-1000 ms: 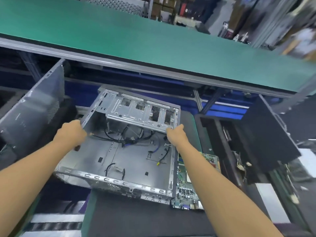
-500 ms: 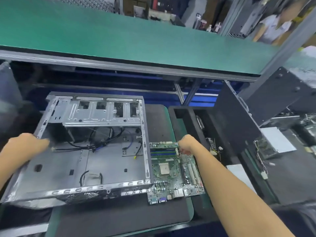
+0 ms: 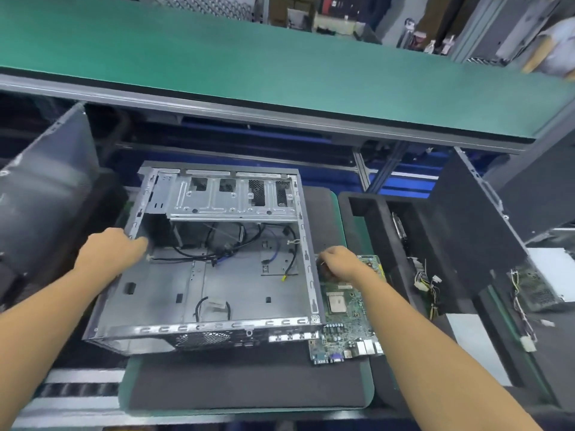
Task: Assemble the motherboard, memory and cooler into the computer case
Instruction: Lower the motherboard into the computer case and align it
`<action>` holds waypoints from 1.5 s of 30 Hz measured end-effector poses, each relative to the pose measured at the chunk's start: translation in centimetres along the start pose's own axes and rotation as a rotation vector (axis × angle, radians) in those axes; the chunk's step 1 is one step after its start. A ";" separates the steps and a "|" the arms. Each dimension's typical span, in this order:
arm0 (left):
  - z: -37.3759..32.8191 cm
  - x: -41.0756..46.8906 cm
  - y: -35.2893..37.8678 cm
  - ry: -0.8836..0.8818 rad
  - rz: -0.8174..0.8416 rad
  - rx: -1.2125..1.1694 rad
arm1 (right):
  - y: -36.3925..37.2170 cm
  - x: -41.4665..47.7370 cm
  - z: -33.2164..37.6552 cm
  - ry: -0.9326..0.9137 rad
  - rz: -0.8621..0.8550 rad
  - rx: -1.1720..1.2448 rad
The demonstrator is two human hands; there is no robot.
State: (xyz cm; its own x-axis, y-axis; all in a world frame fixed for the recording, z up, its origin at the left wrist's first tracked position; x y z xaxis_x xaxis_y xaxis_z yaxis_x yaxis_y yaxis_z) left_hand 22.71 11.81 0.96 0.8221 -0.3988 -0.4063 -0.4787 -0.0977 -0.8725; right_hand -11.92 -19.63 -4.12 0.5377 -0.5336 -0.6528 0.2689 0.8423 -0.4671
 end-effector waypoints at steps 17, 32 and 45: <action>-10.7 -3.4 -1.1 0.574 -0.510 0.057 | -1.5 -7.8 -10.9 0.109 0.272 -0.520; -27.0 -11.4 8.5 1.253 -0.065 -0.114 | 2.6 -10.4 -14.1 -0.228 0.093 -1.023; -29.8 -10.3 10.6 1.121 -0.174 -0.171 | 1.6 -11.9 -13.4 -0.448 0.038 -1.084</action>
State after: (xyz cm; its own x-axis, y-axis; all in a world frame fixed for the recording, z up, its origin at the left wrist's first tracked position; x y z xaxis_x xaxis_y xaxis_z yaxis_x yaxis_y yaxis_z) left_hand 0.01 -12.27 3.95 0.1855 -0.9472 0.2615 -0.4915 -0.3199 -0.8100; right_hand -28.60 -12.95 -5.08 0.8224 -0.2531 -0.5096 -0.4583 0.2360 -0.8569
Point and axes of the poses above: each hand's wrist, its own x-axis towards the middle knuckle, its own y-axis out of the palm, z = x × y, the point moved 5 cm from there along x, towards the middle knuckle, and after that the axes turned 10 degrees about z, right-handed, at the moved point
